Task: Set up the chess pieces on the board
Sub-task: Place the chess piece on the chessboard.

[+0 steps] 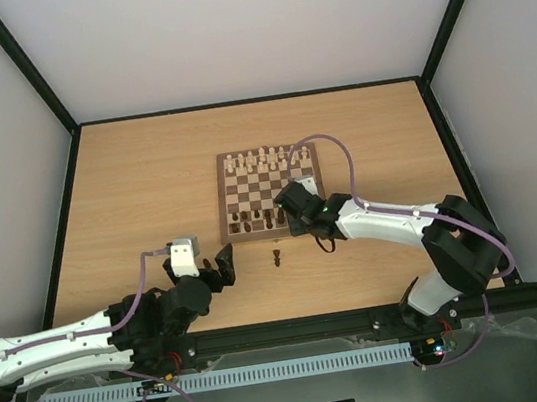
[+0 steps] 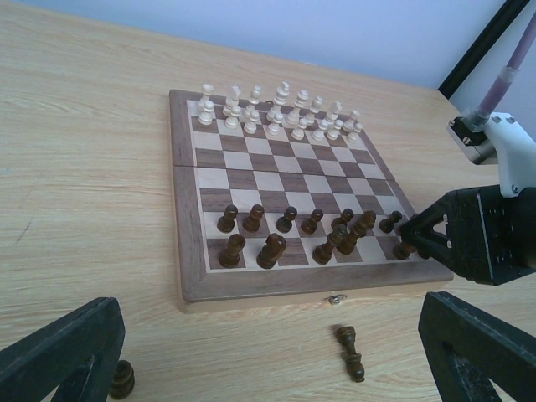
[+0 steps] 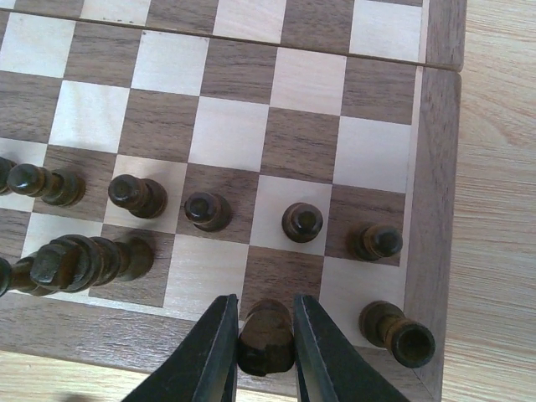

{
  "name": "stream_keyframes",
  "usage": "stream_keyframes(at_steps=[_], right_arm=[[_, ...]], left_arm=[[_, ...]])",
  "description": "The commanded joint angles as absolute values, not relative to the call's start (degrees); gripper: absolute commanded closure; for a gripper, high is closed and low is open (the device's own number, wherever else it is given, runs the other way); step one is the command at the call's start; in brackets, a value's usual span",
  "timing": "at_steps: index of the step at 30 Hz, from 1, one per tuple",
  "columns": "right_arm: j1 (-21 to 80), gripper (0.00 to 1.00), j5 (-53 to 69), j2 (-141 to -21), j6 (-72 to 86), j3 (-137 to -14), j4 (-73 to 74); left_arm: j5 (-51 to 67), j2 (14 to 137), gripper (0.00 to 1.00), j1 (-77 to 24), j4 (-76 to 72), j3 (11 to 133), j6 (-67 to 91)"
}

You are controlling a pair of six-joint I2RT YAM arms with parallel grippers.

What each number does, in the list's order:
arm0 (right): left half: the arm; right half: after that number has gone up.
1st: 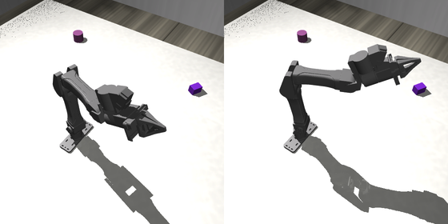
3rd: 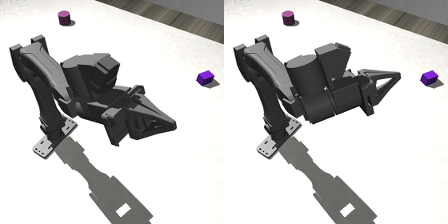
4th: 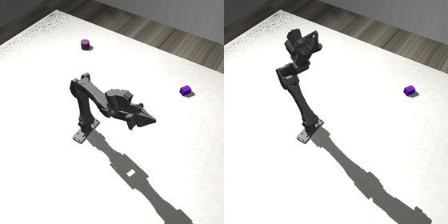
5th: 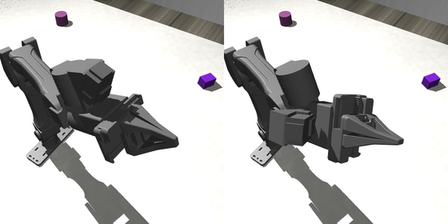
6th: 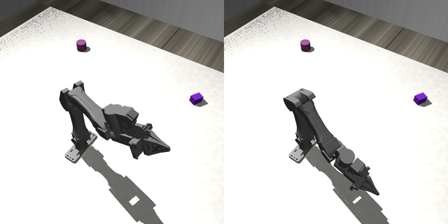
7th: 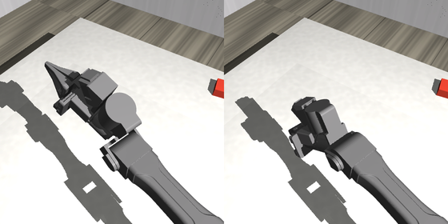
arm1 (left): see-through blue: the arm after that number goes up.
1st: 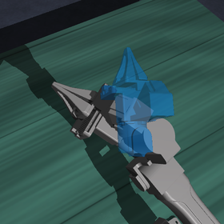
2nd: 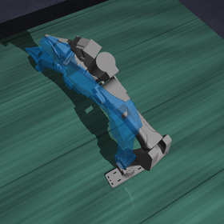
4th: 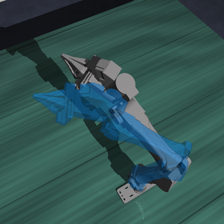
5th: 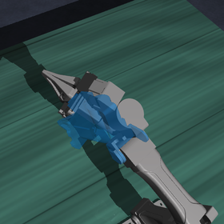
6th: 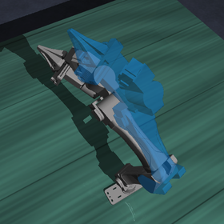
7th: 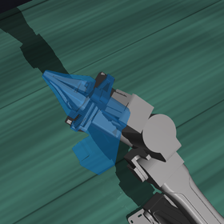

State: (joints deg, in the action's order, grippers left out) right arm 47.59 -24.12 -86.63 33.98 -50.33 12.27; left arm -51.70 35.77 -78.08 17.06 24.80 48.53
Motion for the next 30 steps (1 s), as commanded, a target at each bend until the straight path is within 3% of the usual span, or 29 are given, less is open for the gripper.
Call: stream_keyframes(at_steps=[1,27,30], right_arm=[[47.47,0.82,-26.54,-87.5,35.4,-49.66,12.49],[45.62,0.82,-25.93,-89.66,34.98,-49.5,10.66],[45.63,0.76,-25.76,-89.45,34.97,-49.5,10.64]], left_arm=[[-52.91,35.41,0.0,-78.13,15.92,26.12,47.5],[-52.73,34.66,0.0,-78.1,15.21,25.82,46.49],[-52.69,34.69,0.0,-78.13,15.21,25.81,46.54]])
